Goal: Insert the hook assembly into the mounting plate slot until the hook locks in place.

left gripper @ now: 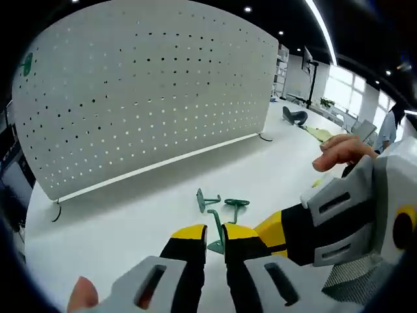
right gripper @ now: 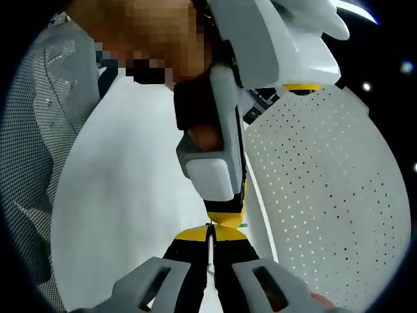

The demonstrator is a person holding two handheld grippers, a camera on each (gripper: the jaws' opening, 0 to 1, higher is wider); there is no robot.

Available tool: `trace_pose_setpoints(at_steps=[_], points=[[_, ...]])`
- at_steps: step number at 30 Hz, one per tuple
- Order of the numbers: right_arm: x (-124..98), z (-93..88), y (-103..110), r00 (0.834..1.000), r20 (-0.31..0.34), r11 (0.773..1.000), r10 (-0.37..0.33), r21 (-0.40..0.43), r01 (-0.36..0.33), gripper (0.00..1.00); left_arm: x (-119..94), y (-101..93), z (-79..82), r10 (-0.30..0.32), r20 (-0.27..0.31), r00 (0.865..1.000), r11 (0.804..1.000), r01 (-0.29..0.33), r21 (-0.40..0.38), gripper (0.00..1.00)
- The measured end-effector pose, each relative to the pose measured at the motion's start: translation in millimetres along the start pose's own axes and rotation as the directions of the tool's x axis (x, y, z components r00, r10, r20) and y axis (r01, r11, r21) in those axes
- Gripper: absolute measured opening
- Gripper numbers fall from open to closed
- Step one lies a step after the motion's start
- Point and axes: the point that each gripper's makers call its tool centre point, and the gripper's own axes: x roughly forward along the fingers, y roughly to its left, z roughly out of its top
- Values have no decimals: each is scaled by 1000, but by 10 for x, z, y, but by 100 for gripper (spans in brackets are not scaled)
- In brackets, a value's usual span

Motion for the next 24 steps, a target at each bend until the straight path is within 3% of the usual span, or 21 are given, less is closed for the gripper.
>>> trace_pose_setpoints(at_steps=[14, 24], points=[[5, 21, 12, 1000, -21, 997, -6, -76, 4, 0, 38, 11, 45, 27, -13, 1000, 999, -27, -19, 8], [-4, 48, 0, 1000, -13, 997, -14, -70, 13, 0, 0, 10, 73, 33, -3, 999, 998, -33, -54, 4]])
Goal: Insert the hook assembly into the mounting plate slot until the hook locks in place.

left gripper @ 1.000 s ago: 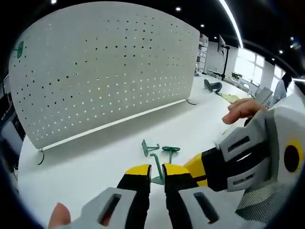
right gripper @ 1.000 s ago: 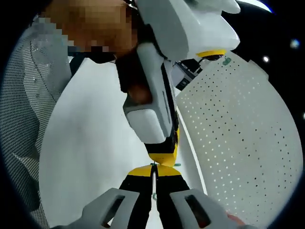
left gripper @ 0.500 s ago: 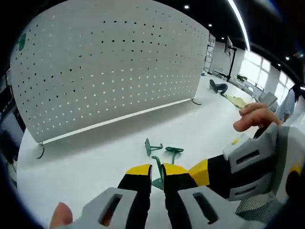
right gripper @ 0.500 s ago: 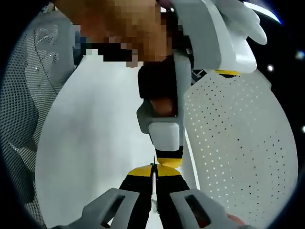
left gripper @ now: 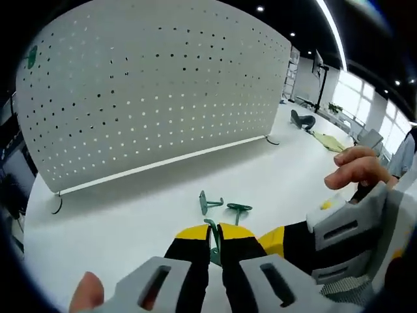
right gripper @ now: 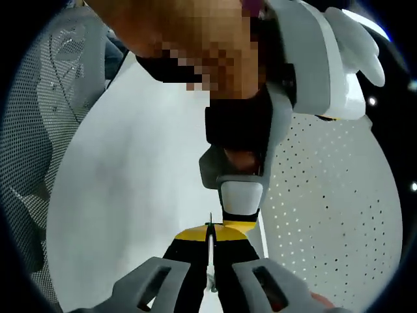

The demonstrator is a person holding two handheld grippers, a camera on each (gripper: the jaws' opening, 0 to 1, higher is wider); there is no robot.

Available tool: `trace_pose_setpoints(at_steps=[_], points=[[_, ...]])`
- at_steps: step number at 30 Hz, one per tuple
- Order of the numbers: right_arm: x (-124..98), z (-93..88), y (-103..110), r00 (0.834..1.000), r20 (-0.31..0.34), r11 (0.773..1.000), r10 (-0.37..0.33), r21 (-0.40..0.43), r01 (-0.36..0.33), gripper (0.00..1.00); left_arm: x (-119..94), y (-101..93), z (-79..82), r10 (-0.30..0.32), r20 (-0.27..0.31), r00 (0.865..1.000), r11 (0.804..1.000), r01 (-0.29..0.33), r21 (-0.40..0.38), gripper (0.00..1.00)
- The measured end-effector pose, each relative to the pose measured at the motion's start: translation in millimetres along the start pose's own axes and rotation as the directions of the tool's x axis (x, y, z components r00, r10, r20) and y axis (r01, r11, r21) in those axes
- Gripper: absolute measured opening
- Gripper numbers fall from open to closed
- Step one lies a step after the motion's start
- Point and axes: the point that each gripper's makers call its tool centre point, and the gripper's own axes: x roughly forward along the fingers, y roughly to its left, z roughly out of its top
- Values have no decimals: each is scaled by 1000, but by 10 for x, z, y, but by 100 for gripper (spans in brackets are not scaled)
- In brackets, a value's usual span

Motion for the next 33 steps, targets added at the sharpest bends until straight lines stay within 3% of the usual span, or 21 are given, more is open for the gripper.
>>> trace_pose_setpoints(at_steps=[15, 23, 28, 33], points=[[-33, 48, -76, 999, 36, 998, -22, 59, 20, 1, -89, -21, 99, -15, 74, 997, 999, 17, -30, 3], [-52, 56, -110, 998, 51, 992, -27, 121, 21, 7, -136, -25, 152, -21, 105, 994, 999, 24, -29, 3], [-84, 61, -123, 997, 79, 969, -17, 248, -4, 8, -163, -8, 157, -18, 113, 993, 999, 21, -27, 3], [-120, 29, -150, 994, 107, 923, 1, 382, -42, 8, -192, 4, 165, -19, 124, 992, 999, 23, -27, 3]])
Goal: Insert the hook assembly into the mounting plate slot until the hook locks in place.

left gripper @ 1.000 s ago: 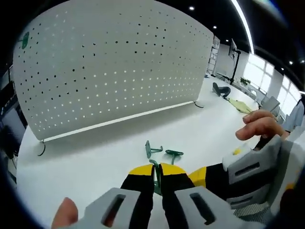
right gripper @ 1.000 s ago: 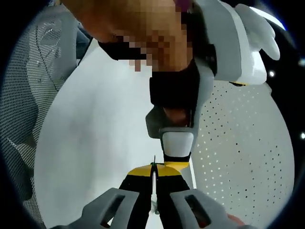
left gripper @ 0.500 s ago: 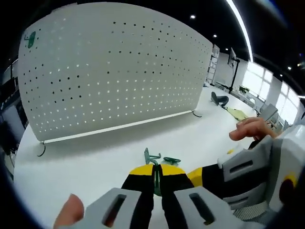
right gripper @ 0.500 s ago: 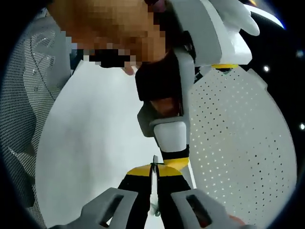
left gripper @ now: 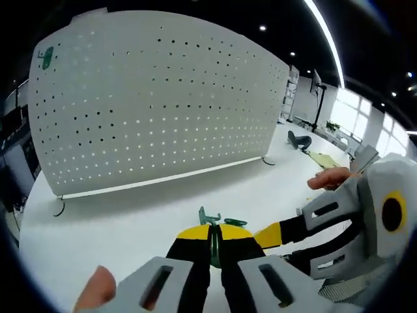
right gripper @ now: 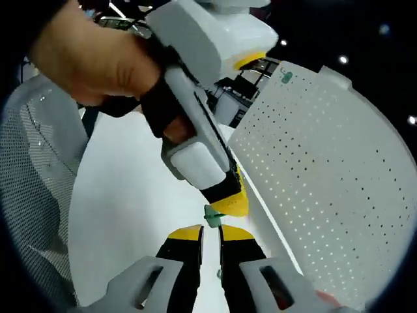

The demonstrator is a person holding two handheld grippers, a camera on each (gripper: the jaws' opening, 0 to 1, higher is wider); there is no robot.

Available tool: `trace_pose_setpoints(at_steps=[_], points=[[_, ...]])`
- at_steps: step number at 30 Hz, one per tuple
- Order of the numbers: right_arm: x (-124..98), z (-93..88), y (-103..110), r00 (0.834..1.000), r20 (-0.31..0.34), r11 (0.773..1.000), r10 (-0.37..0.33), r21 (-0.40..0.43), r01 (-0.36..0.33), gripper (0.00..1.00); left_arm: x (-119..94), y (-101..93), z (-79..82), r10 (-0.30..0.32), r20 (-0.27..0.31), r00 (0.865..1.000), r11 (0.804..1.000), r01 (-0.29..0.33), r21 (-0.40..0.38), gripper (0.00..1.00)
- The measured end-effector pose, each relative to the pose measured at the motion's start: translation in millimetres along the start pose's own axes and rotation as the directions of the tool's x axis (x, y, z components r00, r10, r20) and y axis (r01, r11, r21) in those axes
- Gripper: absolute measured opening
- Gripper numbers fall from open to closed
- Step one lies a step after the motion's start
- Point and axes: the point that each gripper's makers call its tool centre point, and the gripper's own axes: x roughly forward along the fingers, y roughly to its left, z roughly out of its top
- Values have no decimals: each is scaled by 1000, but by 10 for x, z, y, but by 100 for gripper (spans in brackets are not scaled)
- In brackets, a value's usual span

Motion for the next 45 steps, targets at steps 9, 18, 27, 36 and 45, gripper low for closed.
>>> trace_pose_setpoints(at_steps=[9, 18, 27, 36, 45], points=[[-83, 29, -77, 994, 97, 932, 52, 353, -83, 9, -93, -20, 89, -26, 48, 998, 1000, 26, -4, 3], [-183, 29, -128, 986, 150, 861, 73, 490, -138, 9, -287, -64, 250, -91, 139, 986, 996, 87, 33, 3], [-320, 140, -184, 970, 209, 754, 126, 615, -230, 8, -592, -155, 401, -207, 263, 942, 975, 177, 132, 3], [-433, 401, -176, 933, 301, 598, 195, 718, -356, 8, -805, -275, 492, -281, 338, 898, 950, 210, 232, 3], [-520, 537, -222, 902, 372, 420, 218, 799, -431, 9, -920, -379, 539, -325, 386, 863, 936, 237, 260, 3]])
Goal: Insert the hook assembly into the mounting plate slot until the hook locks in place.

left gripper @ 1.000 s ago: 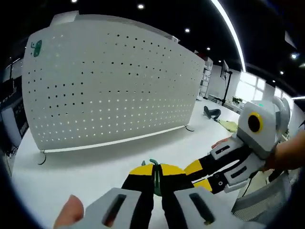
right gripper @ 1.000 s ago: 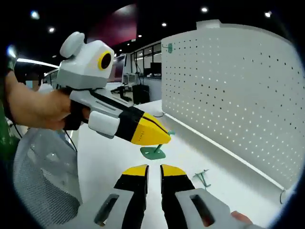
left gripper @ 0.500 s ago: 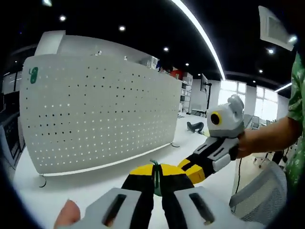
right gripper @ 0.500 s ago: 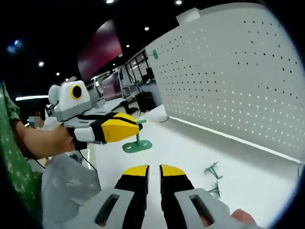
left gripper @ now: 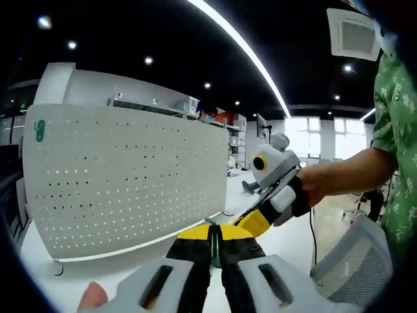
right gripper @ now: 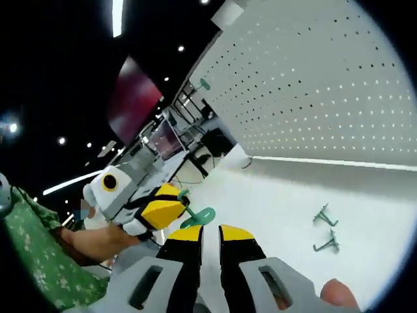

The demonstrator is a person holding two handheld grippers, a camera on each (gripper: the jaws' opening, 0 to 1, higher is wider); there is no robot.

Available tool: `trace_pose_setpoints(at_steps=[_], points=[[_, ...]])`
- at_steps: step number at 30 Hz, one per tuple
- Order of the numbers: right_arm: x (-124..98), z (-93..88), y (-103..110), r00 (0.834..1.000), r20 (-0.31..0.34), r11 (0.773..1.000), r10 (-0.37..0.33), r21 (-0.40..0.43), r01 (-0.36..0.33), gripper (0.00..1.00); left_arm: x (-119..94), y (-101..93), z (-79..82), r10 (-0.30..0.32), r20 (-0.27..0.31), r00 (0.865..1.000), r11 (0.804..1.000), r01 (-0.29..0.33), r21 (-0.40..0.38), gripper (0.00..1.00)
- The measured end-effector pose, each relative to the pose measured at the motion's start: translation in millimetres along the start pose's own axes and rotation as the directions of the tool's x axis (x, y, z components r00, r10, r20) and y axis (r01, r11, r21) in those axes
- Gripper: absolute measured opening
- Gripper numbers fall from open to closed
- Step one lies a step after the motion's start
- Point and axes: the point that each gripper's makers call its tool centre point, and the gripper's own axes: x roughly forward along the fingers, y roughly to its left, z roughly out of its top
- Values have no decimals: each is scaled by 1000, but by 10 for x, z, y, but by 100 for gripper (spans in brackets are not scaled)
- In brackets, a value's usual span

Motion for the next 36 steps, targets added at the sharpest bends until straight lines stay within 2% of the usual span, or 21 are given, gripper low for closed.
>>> trace_pose_setpoints(at_steps=[4, 6, 8, 22, 26, 28, 32, 36], points=[[-11, 36, 11, 1000, 17, 995, 25, 94, -26, 9, -20, -25, 82, -2, 35, 999, 1000, 2, 3, 3], [-13, 59, 63, 998, 33, 983, 55, 174, -60, 9, -22, -31, 111, -4, 46, 999, 1000, 3, 7, 3], [-10, 88, 83, 996, 50, 972, 78, 217, -87, 9, -20, -37, 126, -8, 52, 999, 1000, 7, 11, 3], [5, 96, 165, 991, 51, 927, 123, 351, -133, 4, 6, -147, 243, -42, 103, 994, 998, 38, 45, 3], [-4, 125, 162, 989, 82, 914, 120, 379, -142, 3, 6, -141, 258, -38, 106, 994, 998, 33, 50, 3], [-16, 167, 154, 987, 116, 899, 112, 410, -150, 2, 3, -129, 274, -29, 115, 993, 998, 22, 62, 3], [-13, 208, 121, 986, 146, 903, 84, 407, -137, 2, 19, -108, 273, -5, 113, 994, 998, -2, 67, 3], [-32, 296, 63, 977, 204, 891, 57, 431, -142, 0, 7, -94, 251, 29, 106, 994, 997, -36, 72, 3]])
